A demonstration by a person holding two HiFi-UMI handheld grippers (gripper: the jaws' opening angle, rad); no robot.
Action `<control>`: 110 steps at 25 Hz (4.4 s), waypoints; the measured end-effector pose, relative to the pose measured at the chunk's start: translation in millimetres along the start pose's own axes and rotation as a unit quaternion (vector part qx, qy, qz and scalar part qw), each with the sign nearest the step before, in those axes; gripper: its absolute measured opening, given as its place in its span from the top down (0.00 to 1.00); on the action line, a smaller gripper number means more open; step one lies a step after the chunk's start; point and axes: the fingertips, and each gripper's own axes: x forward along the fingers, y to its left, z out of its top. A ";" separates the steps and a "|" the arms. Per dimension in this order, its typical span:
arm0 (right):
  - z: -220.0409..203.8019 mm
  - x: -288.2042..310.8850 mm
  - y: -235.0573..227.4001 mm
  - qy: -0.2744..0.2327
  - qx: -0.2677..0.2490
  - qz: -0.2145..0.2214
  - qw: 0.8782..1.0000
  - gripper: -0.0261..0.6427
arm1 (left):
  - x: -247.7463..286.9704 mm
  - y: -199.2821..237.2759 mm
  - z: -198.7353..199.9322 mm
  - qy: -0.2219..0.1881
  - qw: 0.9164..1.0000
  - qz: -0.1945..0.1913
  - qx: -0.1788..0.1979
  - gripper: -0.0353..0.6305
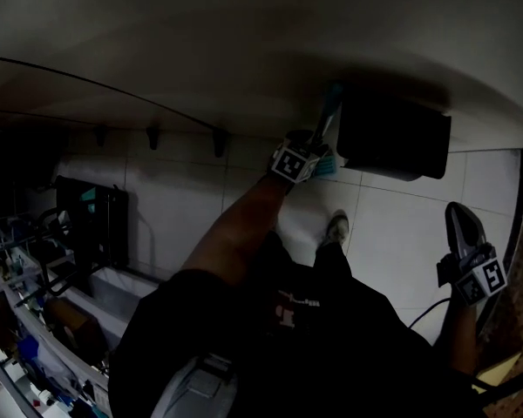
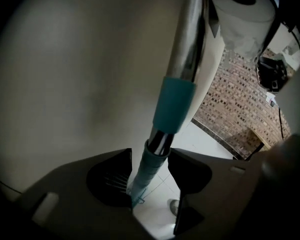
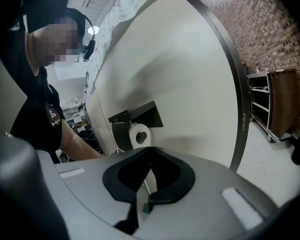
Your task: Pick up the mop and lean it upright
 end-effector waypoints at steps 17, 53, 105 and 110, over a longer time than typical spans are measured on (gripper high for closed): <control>7.6 28.3 19.2 -0.006 -0.016 0.025 1.000 0.94 | -41.4 -3.5 3.6 0.012 0.997 0.016 0.070 0.75; 320.7 -56.3 134.7 -0.145 -0.160 0.023 0.976 0.94 | -462.0 -136.6 361.8 -0.165 0.955 -0.091 0.231 0.75; 342.5 -37.6 155.1 -0.152 -0.189 0.031 0.970 0.94 | -453.1 -129.3 375.8 -0.205 0.953 -0.091 0.205 0.75; 255.6 -24.4 131.4 -0.164 -0.188 0.031 0.968 0.94 | -374.2 -109.7 283.8 -0.158 0.966 -0.069 0.192 0.75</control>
